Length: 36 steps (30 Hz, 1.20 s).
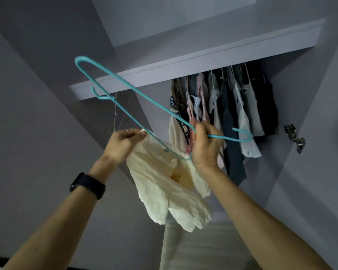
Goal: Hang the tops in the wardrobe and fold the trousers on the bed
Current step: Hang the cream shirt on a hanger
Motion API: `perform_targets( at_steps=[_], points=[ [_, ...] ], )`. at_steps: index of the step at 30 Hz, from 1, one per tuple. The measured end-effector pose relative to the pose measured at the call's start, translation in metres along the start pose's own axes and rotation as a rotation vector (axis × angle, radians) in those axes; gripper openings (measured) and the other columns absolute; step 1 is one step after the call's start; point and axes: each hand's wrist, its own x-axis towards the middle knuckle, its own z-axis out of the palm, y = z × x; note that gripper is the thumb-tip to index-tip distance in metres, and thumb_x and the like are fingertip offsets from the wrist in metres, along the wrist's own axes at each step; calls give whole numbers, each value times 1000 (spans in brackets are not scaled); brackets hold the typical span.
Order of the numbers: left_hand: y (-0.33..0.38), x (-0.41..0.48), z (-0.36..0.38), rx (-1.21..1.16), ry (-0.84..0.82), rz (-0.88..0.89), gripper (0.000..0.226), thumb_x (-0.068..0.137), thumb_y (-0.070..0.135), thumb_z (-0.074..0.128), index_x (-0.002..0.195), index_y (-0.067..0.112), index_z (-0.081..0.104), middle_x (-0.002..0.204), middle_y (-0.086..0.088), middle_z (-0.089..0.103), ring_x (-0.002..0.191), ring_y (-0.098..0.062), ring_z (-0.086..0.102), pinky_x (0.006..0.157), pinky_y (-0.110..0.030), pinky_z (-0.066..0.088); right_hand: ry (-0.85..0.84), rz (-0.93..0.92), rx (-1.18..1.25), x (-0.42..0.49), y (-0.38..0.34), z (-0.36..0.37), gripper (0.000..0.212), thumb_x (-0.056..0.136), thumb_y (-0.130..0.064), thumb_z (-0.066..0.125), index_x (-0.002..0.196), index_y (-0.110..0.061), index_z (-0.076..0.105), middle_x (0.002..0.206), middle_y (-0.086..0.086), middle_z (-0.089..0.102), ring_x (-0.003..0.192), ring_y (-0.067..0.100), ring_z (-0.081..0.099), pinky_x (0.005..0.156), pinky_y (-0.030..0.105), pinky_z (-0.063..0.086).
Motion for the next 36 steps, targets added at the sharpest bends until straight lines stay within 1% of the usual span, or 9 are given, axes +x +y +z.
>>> perform_targets(
  at_steps=[3, 7, 12, 15, 18, 21, 25, 30, 36],
  points=[
    [10, -1, -14, -95, 27, 11, 23, 93, 23, 70, 71, 20, 76, 62, 7, 65, 53, -4, 58, 51, -18, 47, -23, 44, -74, 0, 17, -9, 27, 79, -25, 57, 53, -27, 64, 44, -15, 44, 51, 8, 40, 55, 33, 34],
    [15, -2, -23, -169, 5, 2, 18, 92, 30, 74, 85, 15, 79, 75, 0, 74, 66, -8, 67, 57, -18, 51, 145, 279, 278, 21, 3, -5, 18, 76, -21, 52, 60, -15, 51, 46, -7, 34, 41, 8, 28, 43, 21, 22],
    [25, -3, -23, -181, -20, 26, 14, 92, 26, 73, 89, 15, 79, 76, 5, 75, 69, -3, 69, 57, -14, 49, 148, 403, 483, 54, -11, 24, 50, 95, -8, 45, 47, -22, 52, 40, -9, 34, 33, 5, 27, 38, 20, 13],
    [40, -3, -29, -198, -31, 59, 14, 93, 24, 72, 92, 13, 79, 81, 3, 75, 74, -6, 68, 65, -18, 52, 132, 469, 421, 57, 9, 42, 33, 93, -13, 49, 61, -16, 44, 42, -7, 31, 34, 7, 23, 37, 20, 16],
    [51, 1, -45, -229, 13, 87, 10, 92, 11, 69, 86, 11, 78, 81, 0, 75, 77, -10, 67, 76, -24, 52, 90, 355, 233, 53, 32, 51, 17, 73, -23, 53, 61, -14, 46, 51, 0, 34, 48, 12, 30, 47, 27, 23],
    [49, -1, -70, -225, 44, 82, 11, 91, 18, 72, 85, 12, 79, 83, -5, 76, 77, -15, 70, 75, -29, 56, 51, 234, 51, 68, 51, 39, 23, 72, -22, 56, 52, -10, 54, 46, -7, 49, 54, 10, 44, 55, 28, 37],
    [30, -7, -107, -233, 203, 16, 24, 85, 41, 77, 88, 18, 79, 85, -5, 77, 76, -16, 72, 62, -27, 57, -55, 145, -157, 95, 62, 15, 49, 75, -31, 58, 73, 18, 59, 54, 15, 52, 53, 2, 43, 53, 24, 35],
    [20, -10, -106, -221, 153, -19, 25, 88, 38, 75, 93, 14, 79, 97, -14, 77, 91, -25, 74, 86, -38, 59, -47, 176, -87, 108, 28, 28, 33, 77, -28, 59, 63, 2, 57, 40, -13, 37, 37, 1, 30, 39, 19, 26],
    [48, -1, -96, -211, 122, 17, 22, 91, 34, 74, 94, 13, 79, 96, -12, 77, 97, -30, 73, 93, -42, 58, 47, 531, 414, 105, -20, 73, 31, 87, -10, 48, 59, -20, 41, 43, -9, 28, 36, 8, 18, 36, 18, 13]
  ],
)
